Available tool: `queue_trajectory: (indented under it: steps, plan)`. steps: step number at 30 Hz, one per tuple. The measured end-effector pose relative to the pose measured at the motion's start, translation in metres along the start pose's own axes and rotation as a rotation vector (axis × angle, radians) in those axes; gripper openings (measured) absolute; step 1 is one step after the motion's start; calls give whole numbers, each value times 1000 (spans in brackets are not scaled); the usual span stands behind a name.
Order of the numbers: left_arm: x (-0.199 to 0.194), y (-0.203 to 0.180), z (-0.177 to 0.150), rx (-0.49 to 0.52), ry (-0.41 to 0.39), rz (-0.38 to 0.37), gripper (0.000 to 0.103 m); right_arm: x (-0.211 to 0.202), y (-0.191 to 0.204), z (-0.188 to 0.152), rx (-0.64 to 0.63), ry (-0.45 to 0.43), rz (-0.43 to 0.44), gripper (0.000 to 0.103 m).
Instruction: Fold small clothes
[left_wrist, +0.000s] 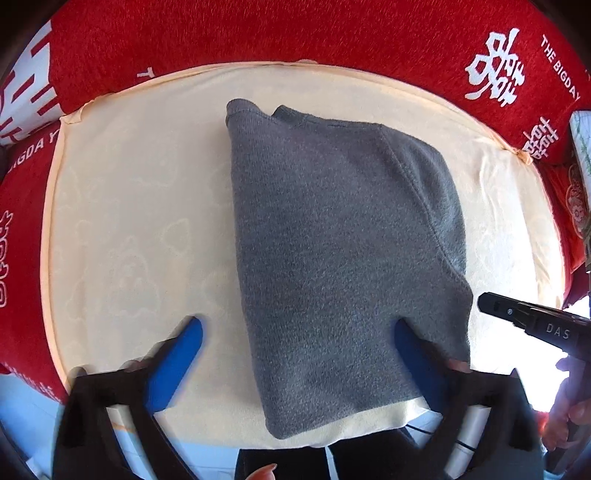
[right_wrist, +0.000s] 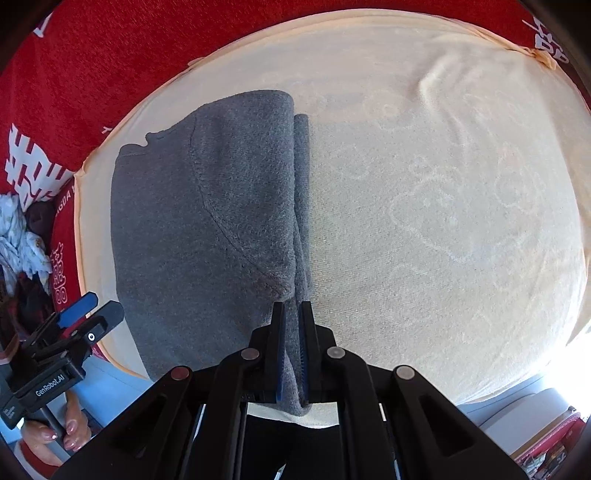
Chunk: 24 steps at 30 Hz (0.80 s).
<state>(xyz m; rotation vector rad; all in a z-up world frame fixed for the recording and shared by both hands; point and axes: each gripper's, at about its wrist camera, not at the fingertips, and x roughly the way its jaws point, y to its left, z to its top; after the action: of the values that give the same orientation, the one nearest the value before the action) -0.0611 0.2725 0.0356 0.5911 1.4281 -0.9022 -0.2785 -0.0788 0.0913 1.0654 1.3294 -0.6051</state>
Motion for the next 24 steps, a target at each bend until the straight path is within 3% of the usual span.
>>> queue_trajectory:
  steps: [2, 4, 6, 12, 17, 24]
  plan:
    - [-1, -2, -2, 10, 0, 14, 103, -1, 4, -1, -4, -2, 1, 11]
    - [-2, -3, -3, 17, 1, 41, 103, -4, 9, -1, -14, -14, -5, 28]
    - [-3, -3, -3, 18, 3, 53, 103, -8, 15, -2, -21, -32, -5, 59]
    - [-6, 1, -6, 10, 14, 88, 103, -20, 28, -1, -26, -68, -5, 78]
    - [-7, 4, -10, 1, 20, 106, 103, -24, 35, -2, -41, -78, -37, 78]
    - [-10, 12, -15, -47, 17, 102, 103, -31, 41, -5, -47, -141, -76, 89]
